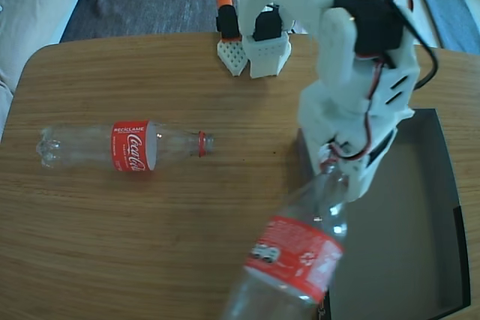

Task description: Grasp the bottles and put them in the box.

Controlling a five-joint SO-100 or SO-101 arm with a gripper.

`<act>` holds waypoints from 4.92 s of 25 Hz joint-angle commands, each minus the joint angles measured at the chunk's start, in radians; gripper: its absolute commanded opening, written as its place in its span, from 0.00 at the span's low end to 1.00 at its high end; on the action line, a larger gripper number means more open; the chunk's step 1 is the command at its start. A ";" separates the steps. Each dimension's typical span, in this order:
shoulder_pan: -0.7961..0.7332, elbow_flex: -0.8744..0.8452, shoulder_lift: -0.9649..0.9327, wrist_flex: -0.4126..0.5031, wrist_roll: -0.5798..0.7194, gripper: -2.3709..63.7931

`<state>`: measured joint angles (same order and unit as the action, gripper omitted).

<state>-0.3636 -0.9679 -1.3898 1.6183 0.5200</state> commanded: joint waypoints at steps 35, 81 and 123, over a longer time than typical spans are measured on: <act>-0.291 -0.344 -0.209 -0.032 0.213 0.03; -0.360 -0.704 -0.253 -0.279 0.198 0.03; -0.296 -0.884 -0.258 -0.497 0.199 0.12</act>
<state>-0.6688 -1.8607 -1.6276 1.1259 0.7210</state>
